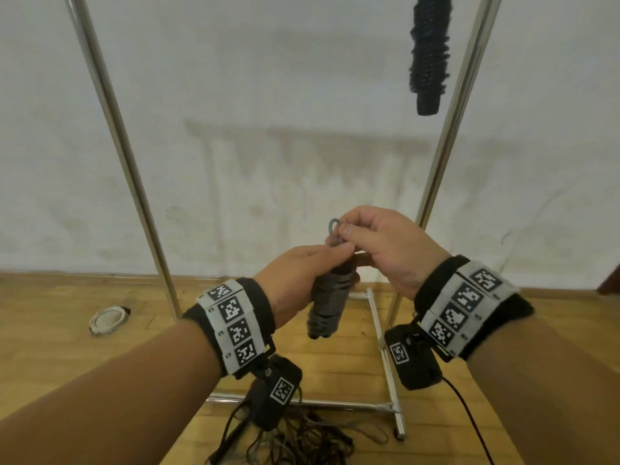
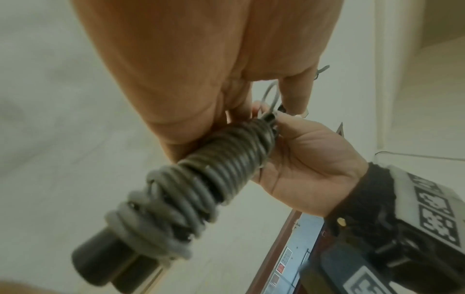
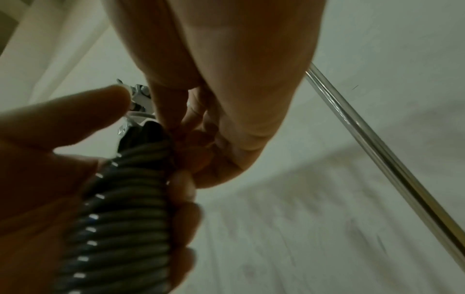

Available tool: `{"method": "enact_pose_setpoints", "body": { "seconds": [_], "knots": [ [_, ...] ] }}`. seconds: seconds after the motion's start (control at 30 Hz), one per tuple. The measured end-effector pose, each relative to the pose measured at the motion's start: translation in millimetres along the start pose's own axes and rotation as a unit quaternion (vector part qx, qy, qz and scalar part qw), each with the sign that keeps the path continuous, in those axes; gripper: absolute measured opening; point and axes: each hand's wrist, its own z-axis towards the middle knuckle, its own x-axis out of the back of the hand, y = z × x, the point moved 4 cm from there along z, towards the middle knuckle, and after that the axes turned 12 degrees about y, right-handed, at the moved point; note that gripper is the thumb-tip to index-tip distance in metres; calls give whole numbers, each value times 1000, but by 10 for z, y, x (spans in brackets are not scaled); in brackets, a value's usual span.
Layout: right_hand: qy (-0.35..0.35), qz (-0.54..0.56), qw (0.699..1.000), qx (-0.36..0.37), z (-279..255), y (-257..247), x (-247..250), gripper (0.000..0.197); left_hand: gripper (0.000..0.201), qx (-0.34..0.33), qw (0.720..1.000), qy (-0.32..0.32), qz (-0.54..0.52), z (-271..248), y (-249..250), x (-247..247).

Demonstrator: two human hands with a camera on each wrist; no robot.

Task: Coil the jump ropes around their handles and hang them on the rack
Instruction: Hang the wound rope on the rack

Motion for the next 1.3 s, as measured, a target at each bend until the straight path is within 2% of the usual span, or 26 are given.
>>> {"method": "enact_pose_setpoints", "body": {
  "seconds": [0.1, 0.2, 0.33, 0.4, 0.53, 0.63, 0.73, 0.77, 0.9, 1.03, 1.17, 1.23, 1.3],
  "knots": [
    [35, -34, 998, 31, -26, -183, 109, 13, 54, -47, 995, 51, 67, -9, 172, 10],
    [72, -45, 996, 38, -50, -385, 253, 12, 50, -91, 988, 99, 78, -2, 419, 38],
    [81, -128, 986, 72, -81, -627, 281, 11, 24, -165, 976, 80, 121, -44, 843, 15],
    [95, -151, 979, 95, -83, -740, 263, 11, 13, -170, 976, 76, 110, -77, 1007, 20],
    [109, -167, 971, 134, -90, -934, 211, 11, 11, -153, 984, 54, 71, -137, 1246, 64],
    [128, -129, 973, 139, -121, -1014, 212, 12, 14, -136, 987, 60, 61, -183, 1361, 98],
    [168, -81, 974, 132, -124, -1162, 248, 12, 15, -154, 984, 71, 54, -186, 1537, 88],
    [169, -56, 976, 127, -114, -1237, 281, 11, 16, -172, 981, 71, 56, -170, 1639, 59],
    [91, 46, 991, 91, -61, -1603, 423, 14, 21, -237, 965, 78, 82, -90, 2130, 2],
    [93, 17, 990, 108, 71, -1981, 608, 20, 17, -267, 953, 103, 103, 95, 2649, -23],
    [126, -16, 986, 106, 323, -2291, 733, 28, 8, -286, 948, 95, 102, 281, 3008, -110],
    [139, -50, 980, 132, 444, -2396, 780, 27, 9, -294, 945, 94, 112, 355, 3115, -156],
    [164, -78, 968, 173, 553, -2481, 830, 25, 9, -302, 938, 122, 114, 431, 3208, -175]
  ]
}}
